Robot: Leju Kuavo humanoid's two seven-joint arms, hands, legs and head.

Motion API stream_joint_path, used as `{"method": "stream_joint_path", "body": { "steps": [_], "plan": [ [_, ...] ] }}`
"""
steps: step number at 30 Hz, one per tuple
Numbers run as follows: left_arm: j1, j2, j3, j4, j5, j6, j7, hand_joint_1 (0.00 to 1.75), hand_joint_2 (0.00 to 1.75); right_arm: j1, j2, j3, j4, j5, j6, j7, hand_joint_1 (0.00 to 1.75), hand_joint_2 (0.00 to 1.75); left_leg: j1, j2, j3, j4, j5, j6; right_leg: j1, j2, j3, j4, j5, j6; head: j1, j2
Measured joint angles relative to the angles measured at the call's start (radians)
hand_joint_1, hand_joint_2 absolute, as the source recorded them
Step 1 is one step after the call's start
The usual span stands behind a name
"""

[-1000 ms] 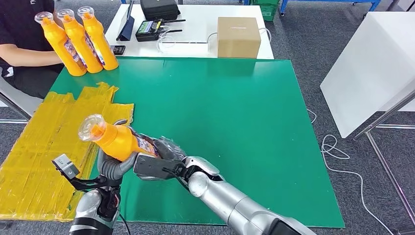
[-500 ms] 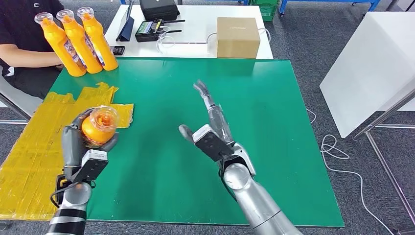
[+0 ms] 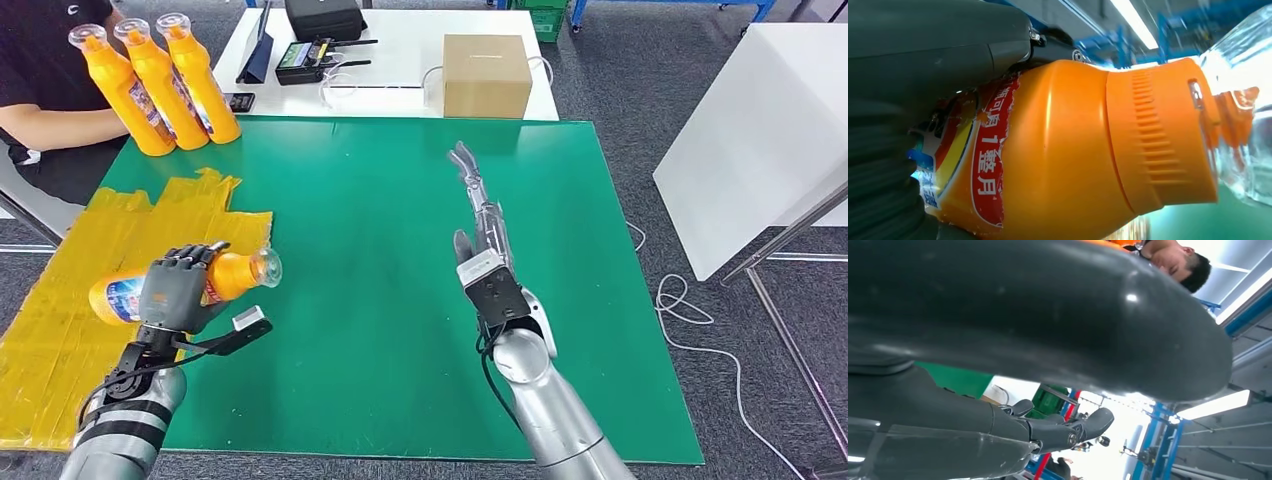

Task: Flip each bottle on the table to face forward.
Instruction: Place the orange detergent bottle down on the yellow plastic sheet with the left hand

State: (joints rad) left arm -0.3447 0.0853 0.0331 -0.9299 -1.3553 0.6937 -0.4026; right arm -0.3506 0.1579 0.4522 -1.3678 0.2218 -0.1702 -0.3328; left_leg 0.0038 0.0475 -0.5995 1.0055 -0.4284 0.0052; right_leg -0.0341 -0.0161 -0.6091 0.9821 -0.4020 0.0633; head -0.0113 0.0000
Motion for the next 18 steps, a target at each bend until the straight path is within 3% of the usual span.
{"method": "stream_joint_path", "body": {
  "steps": [1,3,5,7,13,18],
  "plan": [
    [-0.006,0.004,-0.012,0.041,-0.020,0.000,0.007,1.75,1.75,0.007,-0.003,0.000,-0.009,-0.003,-0.002,-0.005,0.00,0.00,0.000,0.000,0.000,0.000,0.000,0.000,0.000,0.000,0.000,0.000,0.000,0.000,0.000,0.000],
    [-0.011,0.011,-0.037,0.111,-0.051,0.000,0.020,0.93,1.75,0.021,-0.006,0.002,-0.027,-0.006,-0.004,-0.011,0.00,0.00,0.000,0.000,0.000,0.000,0.000,0.000,0.000,0.000,0.000,0.000,0.000,0.000,0.000,0.000],
    [-0.014,0.016,-0.057,0.161,-0.067,0.002,0.030,0.06,0.87,0.034,-0.009,0.002,-0.041,-0.008,-0.006,-0.013,0.00,0.00,0.000,0.000,0.000,0.000,0.000,0.000,0.000,0.000,0.000,0.000,0.000,0.000,0.000,0.000],
    [-0.024,0.019,-0.075,0.205,-0.084,0.002,0.043,0.00,0.00,0.044,-0.013,0.005,-0.051,-0.007,-0.006,-0.013,0.00,0.00,0.000,-0.001,0.000,0.000,0.000,0.000,0.000,-0.001,0.000,0.000,0.000,0.000,0.000,0.000],
    [-0.078,0.022,-0.118,0.320,-0.071,-0.009,0.103,0.00,0.00,0.080,-0.018,0.007,-0.074,0.017,-0.008,0.012,0.00,0.00,0.000,-0.004,0.002,-0.001,0.000,0.000,0.000,-0.003,0.004,0.000,0.000,0.000,0.000,0.000],
    [-0.089,0.015,-0.123,0.347,-0.013,0.002,0.097,0.00,0.00,0.093,-0.018,0.007,-0.075,0.047,-0.003,0.028,0.00,0.00,0.000,-0.004,0.003,-0.001,0.001,0.000,0.000,-0.003,0.005,0.000,0.000,0.000,0.000,0.000]
  ]
}}
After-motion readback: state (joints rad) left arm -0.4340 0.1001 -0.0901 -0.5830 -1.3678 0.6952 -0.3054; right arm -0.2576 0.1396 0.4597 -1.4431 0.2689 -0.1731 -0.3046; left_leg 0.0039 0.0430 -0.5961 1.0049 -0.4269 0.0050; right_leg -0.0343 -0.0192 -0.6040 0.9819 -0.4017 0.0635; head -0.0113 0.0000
